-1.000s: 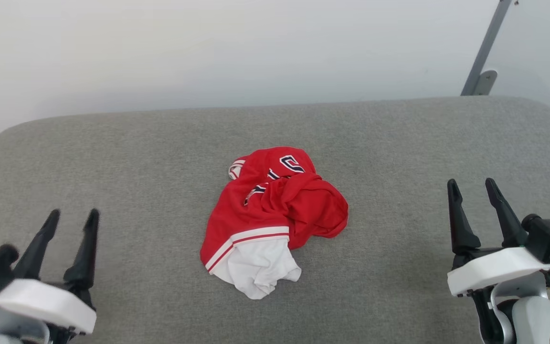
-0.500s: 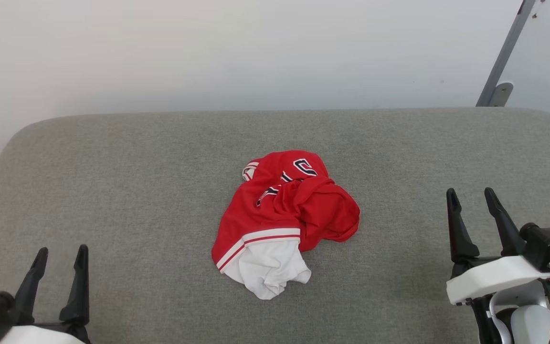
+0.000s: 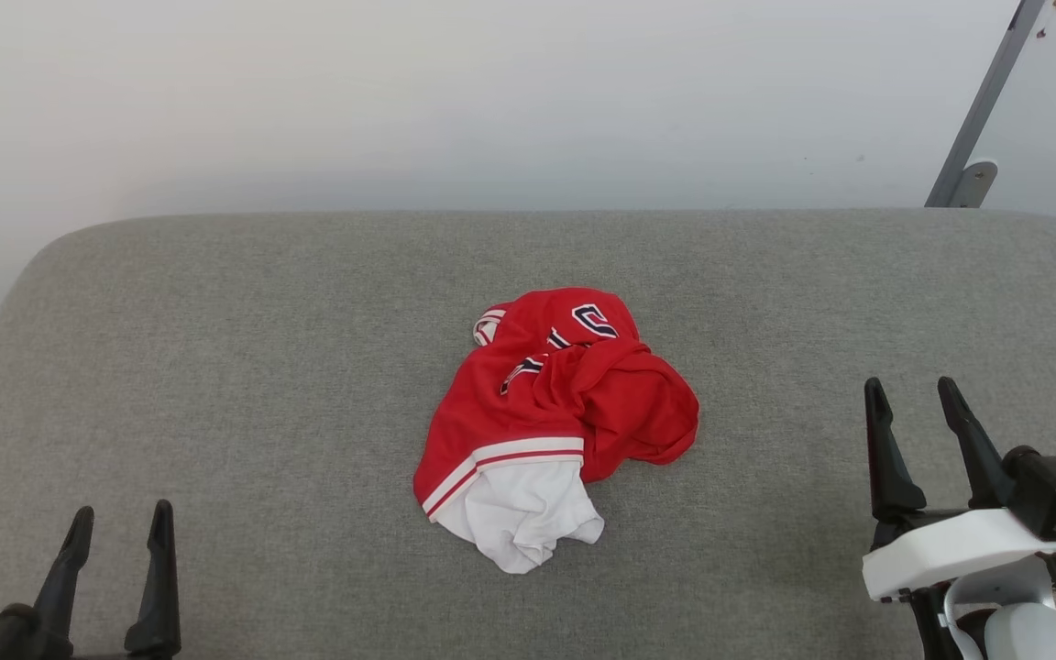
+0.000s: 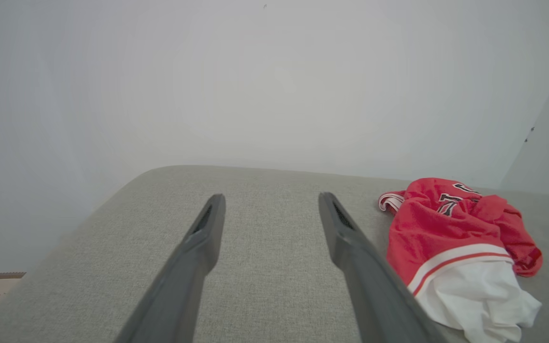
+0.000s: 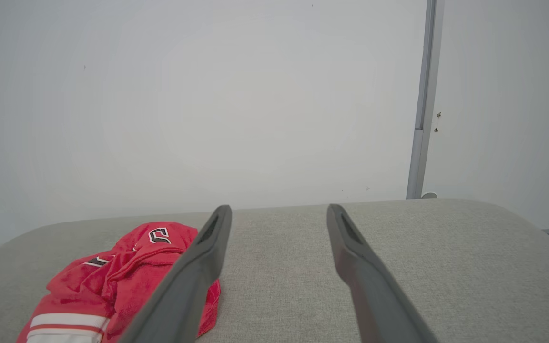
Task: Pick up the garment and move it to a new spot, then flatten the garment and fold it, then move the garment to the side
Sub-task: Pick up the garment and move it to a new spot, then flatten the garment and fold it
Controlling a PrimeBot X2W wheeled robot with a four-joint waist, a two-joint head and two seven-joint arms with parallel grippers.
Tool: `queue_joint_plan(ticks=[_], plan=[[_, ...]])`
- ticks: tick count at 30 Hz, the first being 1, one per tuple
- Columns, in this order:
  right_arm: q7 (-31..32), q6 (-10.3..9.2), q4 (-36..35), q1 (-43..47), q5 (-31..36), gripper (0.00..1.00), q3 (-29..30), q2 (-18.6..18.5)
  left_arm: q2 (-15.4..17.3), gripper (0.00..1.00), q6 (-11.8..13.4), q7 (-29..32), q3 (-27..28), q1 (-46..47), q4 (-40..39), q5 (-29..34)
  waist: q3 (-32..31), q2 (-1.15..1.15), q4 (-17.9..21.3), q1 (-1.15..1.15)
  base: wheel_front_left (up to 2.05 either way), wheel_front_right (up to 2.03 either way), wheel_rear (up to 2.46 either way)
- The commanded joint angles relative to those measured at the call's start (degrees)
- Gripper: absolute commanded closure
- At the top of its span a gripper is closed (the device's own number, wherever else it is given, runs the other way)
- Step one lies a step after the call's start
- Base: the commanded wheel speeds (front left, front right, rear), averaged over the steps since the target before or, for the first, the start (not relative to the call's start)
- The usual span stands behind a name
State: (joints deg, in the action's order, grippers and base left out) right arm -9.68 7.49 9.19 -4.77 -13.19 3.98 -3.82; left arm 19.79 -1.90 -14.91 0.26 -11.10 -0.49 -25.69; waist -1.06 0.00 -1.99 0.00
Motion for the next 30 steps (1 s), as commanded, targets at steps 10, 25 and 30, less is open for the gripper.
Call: queue_joint_plan(ticks=[10, 25, 30], plan=[[-0.74, 0.0, 0.02, 1.55, 1.14, 0.0, 0.12, 0.44, -4.02, 0.0, -3.96, -0.38, 3.64, -0.12, 1.63, 4.84, 0.05, 0.0, 0.06, 0.0, 0.0, 0.0, 0.0], [-0.85, 0.0, 0.8, 2.51, 1.32, 0.0, -0.55, 0.82, -6.25, 0.0, -5.45, -0.39, 4.79, 0.82, 2.07, 7.49, -0.15, 0.0, 0.39, 0.0, 0.0, 0.0, 0.0], [-0.73, 0.0, 0.96, 2.5, 1.26, 0.0, -0.87, 0.87, -6.32, 0.0, -5.57, -0.39, 4.63, 0.9, 2.23, 7.58, -0.23, 0.0, 0.42, 0.0, 0.0, 0.0, 0.0]])
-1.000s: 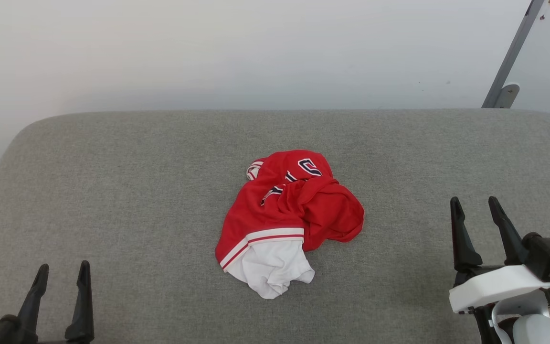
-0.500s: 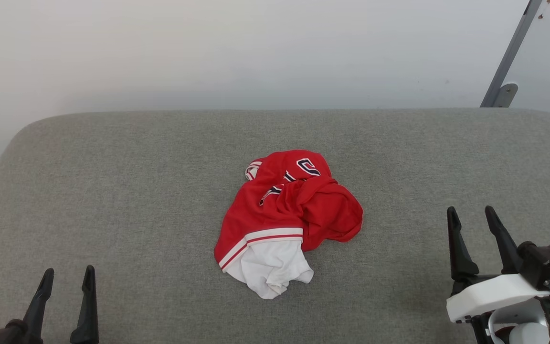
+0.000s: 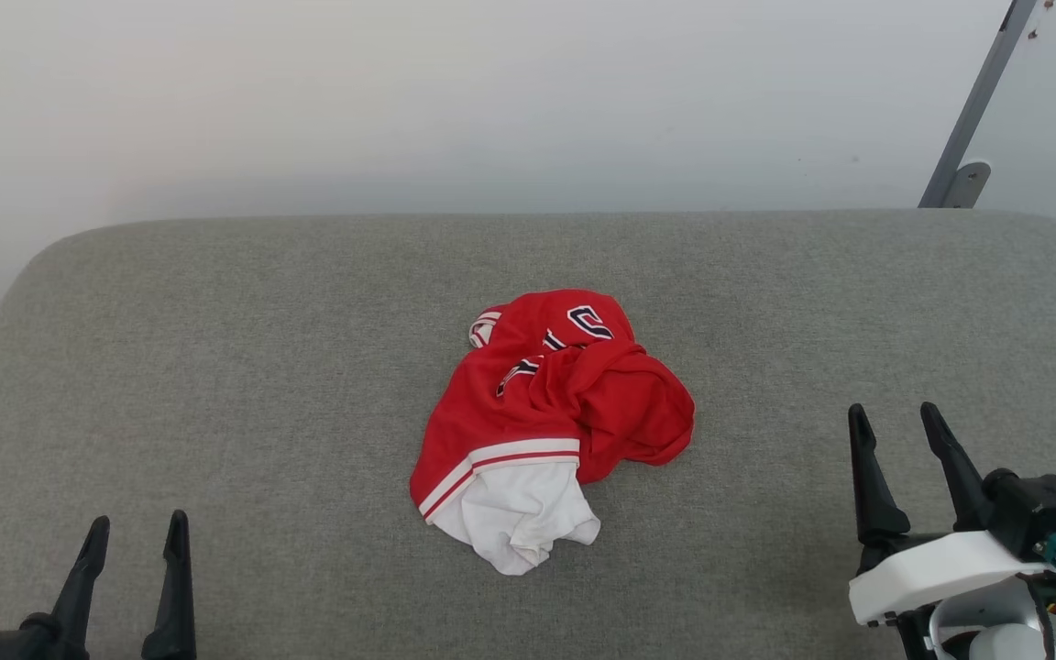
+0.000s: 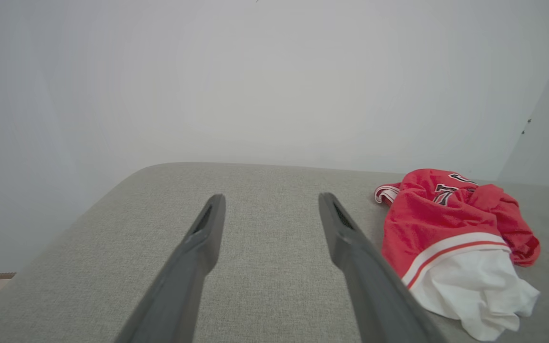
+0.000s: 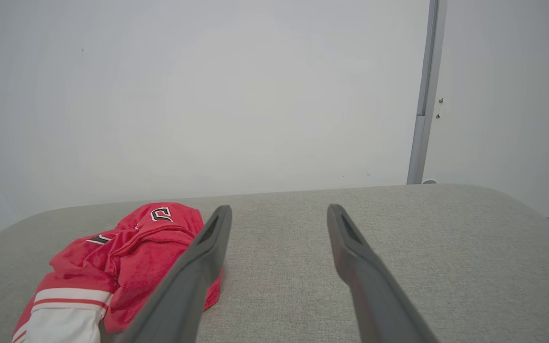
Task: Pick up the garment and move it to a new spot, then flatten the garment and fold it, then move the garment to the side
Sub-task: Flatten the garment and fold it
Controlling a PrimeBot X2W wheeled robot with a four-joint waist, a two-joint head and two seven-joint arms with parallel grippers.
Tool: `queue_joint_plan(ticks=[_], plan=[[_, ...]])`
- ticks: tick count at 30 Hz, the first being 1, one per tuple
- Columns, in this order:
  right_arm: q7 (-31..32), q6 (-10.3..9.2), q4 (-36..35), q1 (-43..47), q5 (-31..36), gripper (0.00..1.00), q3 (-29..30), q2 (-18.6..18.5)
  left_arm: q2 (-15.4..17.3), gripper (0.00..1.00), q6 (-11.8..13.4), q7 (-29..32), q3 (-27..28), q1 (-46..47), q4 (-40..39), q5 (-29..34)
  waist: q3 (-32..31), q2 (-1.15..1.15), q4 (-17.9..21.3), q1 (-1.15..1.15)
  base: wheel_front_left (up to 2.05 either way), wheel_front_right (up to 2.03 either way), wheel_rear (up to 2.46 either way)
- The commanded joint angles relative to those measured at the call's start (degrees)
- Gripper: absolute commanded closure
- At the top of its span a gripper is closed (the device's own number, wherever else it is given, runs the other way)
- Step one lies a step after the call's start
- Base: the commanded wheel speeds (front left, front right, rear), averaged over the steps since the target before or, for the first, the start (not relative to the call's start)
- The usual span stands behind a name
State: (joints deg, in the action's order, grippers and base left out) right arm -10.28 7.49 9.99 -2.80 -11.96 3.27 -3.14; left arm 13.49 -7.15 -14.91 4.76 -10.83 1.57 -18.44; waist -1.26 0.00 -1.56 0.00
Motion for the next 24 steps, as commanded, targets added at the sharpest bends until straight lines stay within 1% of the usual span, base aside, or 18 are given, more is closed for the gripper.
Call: queue_joint_plan(ticks=[1, 7, 12, 18, 24], plan=[[-0.15, 0.0, 0.16, 0.55, 0.02, 0.0, -0.21, 0.2, 0.0, 0.0, -0.33, -0.39, 0.01, 0.66, 0.21, 0.37, -0.04, 0.0, -0.03, 0.0, 0.0, 0.0, 0.0], [0.18, 0.0, 0.09, 0.89, 0.07, 0.0, -0.82, 0.24, 0.68, 0.0, -0.3, -0.39, -0.92, 0.95, 0.16, -0.13, -0.08, 0.0, -0.34, 0.0, 0.0, 0.0, 0.0], [1.28, 0.0, 0.09, 0.34, 0.05, 0.0, -3.37, 0.1, 1.36, 0.0, -0.31, -0.39, -1.56, 1.27, 0.03, -1.06, 0.05, 0.0, -1.21, 0.0, 0.0, 0.0, 0.0], [4.29, 0.0, 0.52, -1.23, -1.83, 0.0, -9.84, -1.06, 1.81, 0.0, -0.32, -0.36, -1.6, 1.99, 1.18, -4.16, 0.36, 0.0, -3.4, 0.0, 0.0, 0.0, 0.0], [9.14, 0.0, 1.64, -3.79, -4.81, 0.0, -18.08, -3.74, 2.36, 0.0, -0.31, -0.36, -2.37, 3.05, 2.78, -6.71, 1.16, 0.0, -6.44, 0.0, 0.0, 0.0, 0.0]])
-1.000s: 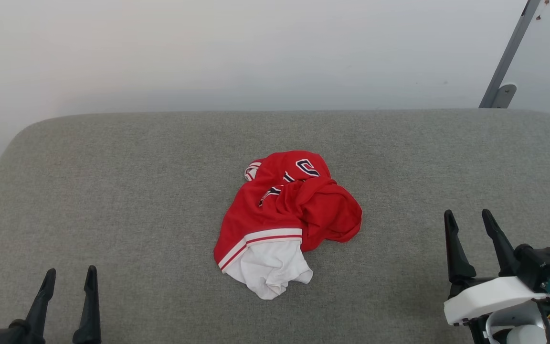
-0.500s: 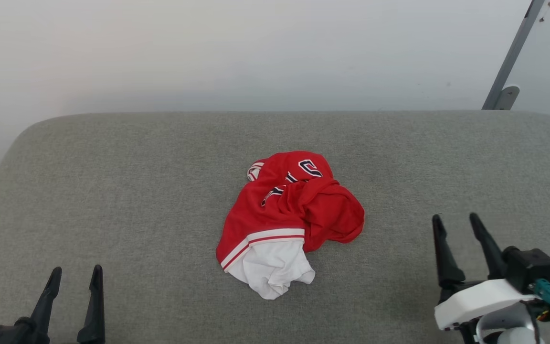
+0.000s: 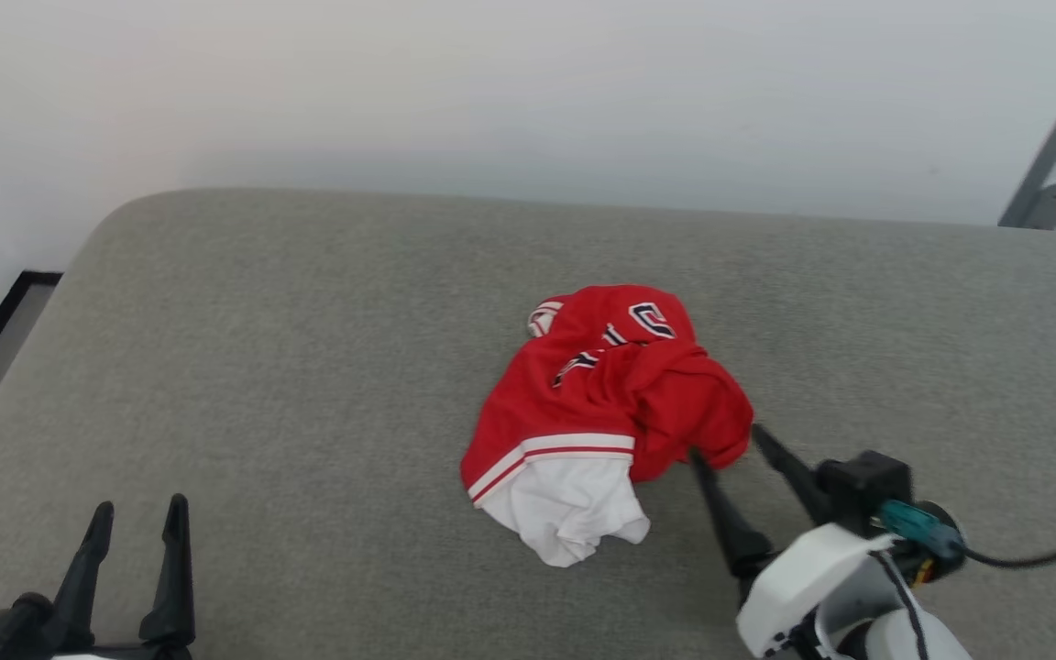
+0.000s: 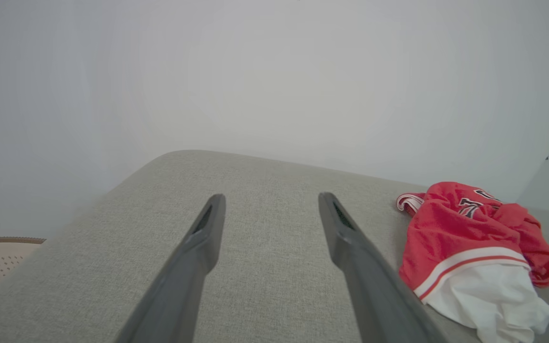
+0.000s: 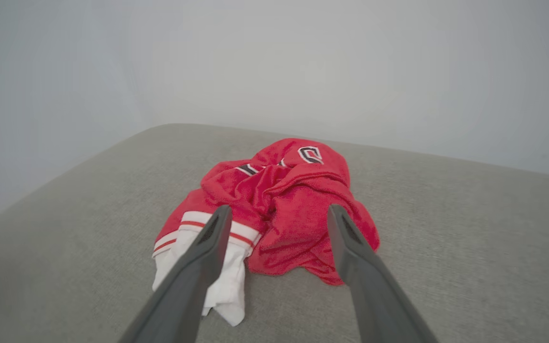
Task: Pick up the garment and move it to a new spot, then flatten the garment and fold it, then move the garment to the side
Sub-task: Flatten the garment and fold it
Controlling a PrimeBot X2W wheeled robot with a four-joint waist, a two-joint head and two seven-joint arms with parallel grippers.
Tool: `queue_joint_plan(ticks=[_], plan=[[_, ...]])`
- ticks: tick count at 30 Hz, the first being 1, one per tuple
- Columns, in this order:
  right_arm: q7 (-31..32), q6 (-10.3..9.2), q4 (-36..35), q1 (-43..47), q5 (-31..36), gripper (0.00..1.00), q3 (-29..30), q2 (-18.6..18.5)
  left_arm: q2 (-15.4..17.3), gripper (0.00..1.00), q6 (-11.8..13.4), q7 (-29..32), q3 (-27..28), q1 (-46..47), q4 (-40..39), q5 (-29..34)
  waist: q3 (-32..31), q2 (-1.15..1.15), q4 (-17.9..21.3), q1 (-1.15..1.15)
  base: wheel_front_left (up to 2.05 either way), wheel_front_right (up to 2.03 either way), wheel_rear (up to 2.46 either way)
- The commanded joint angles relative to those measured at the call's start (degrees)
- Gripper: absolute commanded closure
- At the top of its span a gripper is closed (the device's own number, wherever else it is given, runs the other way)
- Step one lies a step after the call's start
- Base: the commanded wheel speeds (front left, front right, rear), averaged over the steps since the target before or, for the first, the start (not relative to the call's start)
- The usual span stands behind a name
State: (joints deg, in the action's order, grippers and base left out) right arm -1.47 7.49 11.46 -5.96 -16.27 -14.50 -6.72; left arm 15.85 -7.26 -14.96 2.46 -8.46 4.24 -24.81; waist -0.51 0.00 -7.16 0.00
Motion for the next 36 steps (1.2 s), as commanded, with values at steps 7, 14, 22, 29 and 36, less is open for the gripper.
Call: queue_joint_plan(ticks=[7, 14, 22, 29, 36], plan=[[10.05, 0.0, 1.98, -5.32, -4.48, 0.0, -9.82, -4.4, 0.16, 0.0, -0.2, -0.3, -2.01, 3.12, 1.22, -1.2, 2.37, 0.0, -4.61, 0.0, 0.0, 0.0, 0.0], [20.8, 0.0, 5.18, -10.29, -5.53, 0.0, -15.78, -7.66, -0.69, 0.0, -0.17, -0.31, -3.79, 5.54, 1.92, -1.85, 4.59, 0.0, -7.75, 0.0, 0.0, 0.0, 0.0], [27.22, 0.0, 10.98, -15.96, -3.01, 0.0, -20.24, -8.59, -1.95, 0.0, -0.17, -0.31, -4.83, 8.05, 2.23, -3.04, 7.41, 0.0, -9.96, 0.0, 0.0, 0.0, 0.0], [28.08, 0.0, 16.88, -18.85, -2.65, 0.23, -24.02, -8.18, -2.19, 0.0, -0.17, -0.31, -4.98, 9.15, 2.7, -3.52, 8.58, 0.0, -10.37, 0.0, 0.0, 0.0, 0.0], [27.31, 0.0, 16.24, -21.59, -5.21, 1.0, -25.12, -8.29, -1.82, 0.0, -0.17, -0.31, -3.29, 8.27, 2.8, -4.03, 8.05, 0.0, -8.46, 0.0, 0.0, 0.0, 0.0]])
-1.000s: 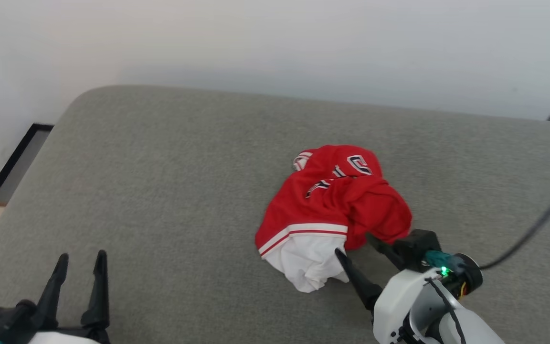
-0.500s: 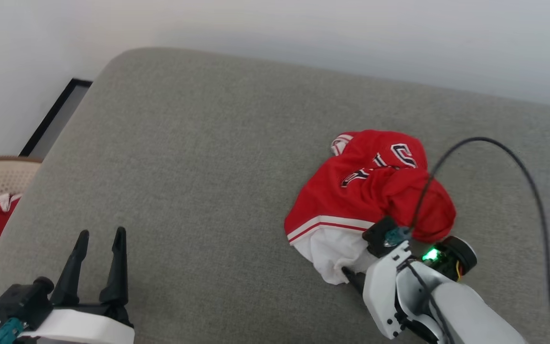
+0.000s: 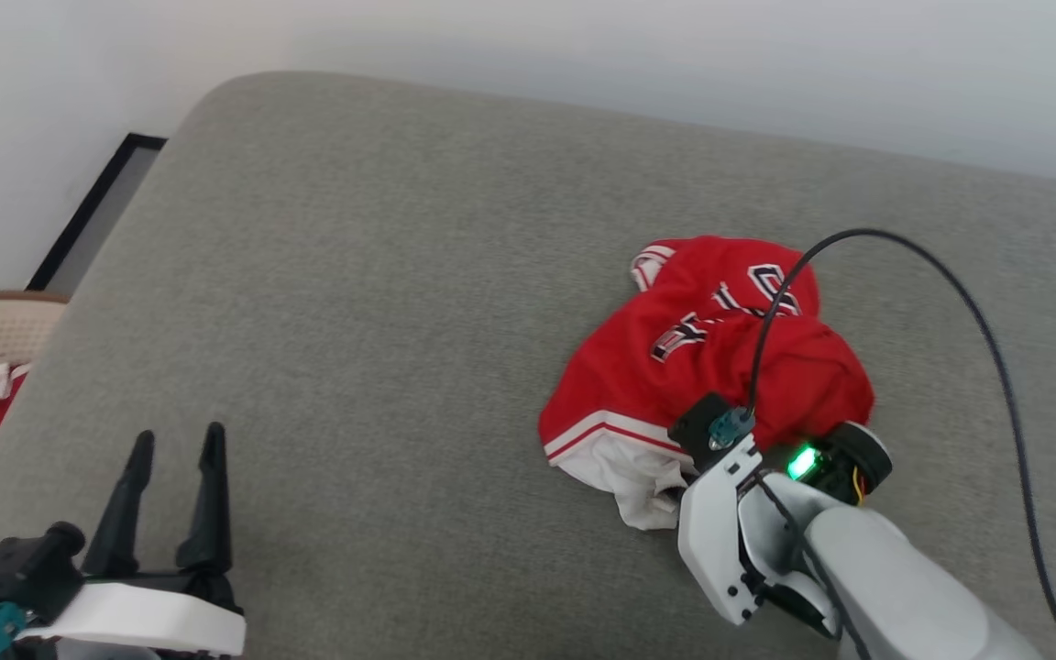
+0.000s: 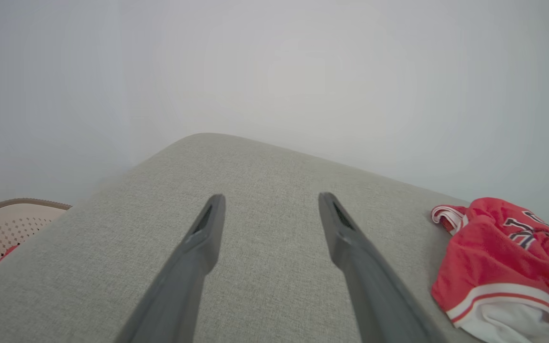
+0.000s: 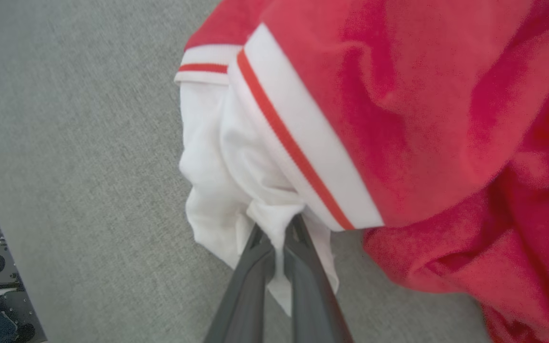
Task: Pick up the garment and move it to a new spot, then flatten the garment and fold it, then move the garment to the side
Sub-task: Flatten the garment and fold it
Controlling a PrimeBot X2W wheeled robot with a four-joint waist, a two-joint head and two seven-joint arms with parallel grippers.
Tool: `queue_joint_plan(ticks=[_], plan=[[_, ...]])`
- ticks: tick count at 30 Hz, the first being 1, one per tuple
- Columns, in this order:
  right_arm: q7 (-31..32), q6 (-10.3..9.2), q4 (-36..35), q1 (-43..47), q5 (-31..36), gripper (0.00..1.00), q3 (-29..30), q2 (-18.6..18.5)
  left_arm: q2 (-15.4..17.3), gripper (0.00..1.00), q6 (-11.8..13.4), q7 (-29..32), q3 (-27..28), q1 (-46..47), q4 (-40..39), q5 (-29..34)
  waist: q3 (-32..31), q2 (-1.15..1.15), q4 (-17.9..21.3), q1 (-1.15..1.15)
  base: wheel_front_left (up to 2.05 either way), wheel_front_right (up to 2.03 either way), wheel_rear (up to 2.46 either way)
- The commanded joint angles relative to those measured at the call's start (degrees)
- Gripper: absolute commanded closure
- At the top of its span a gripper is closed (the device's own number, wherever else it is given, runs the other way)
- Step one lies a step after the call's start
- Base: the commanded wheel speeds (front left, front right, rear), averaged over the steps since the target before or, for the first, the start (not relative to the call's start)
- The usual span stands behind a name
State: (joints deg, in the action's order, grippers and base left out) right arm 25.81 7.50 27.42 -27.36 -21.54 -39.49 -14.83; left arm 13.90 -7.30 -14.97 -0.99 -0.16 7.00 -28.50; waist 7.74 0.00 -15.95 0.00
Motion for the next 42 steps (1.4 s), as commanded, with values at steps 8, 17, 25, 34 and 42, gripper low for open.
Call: queue_joint_plan(ticks=[8, 17, 25, 34, 42], plan=[[4.13, -0.02, -11.29, 1.52, -2.44, 1.0, 4.27, -5.18, 0.74, 0.0, -0.13, -0.3, 2.11, -1.54, -1.14, -0.69, -0.88, 0.0, 4.33, 0.0, 0.0, 0.0, 0.0], [12.05, -0.02, -23.54, 9.19, -0.93, 1.0, 19.73, -9.58, 1.39, 0.0, -0.13, -0.3, 2.83, -2.85, -2.08, -1.14, -1.68, 0.0, 8.19, 0.0, 0.0, 0.0, 0.0], [17.21, -0.02, -25.14, 16.67, 0.44, 1.0, 34.51, -8.84, 2.05, 0.0, -0.13, -0.3, 1.74, -3.16, -1.63, -1.69, -2.33, 0.0, 9.28, 0.0, 0.0, 0.0, 0.0], [14.66, -0.02, -16.2, 18.22, 0.4, 1.0, 39.43, -5.57, 3.01, 0.0, -0.13, -0.3, -0.02, -2.25, -0.67, -2.26, -2.55, 0.0, 8.79, 0.0, 0.0, 0.0, 0.0], [9.54, -0.02, -5.14, 13.05, 0.59, 0.07, 36.74, -4.08, 4.96, 0.0, -0.13, -0.3, -1.69, -1.07, 0.19, -3.73, -2.4, 0.0, 8.91, 0.0, 0.0, 0.0, 0.0]])
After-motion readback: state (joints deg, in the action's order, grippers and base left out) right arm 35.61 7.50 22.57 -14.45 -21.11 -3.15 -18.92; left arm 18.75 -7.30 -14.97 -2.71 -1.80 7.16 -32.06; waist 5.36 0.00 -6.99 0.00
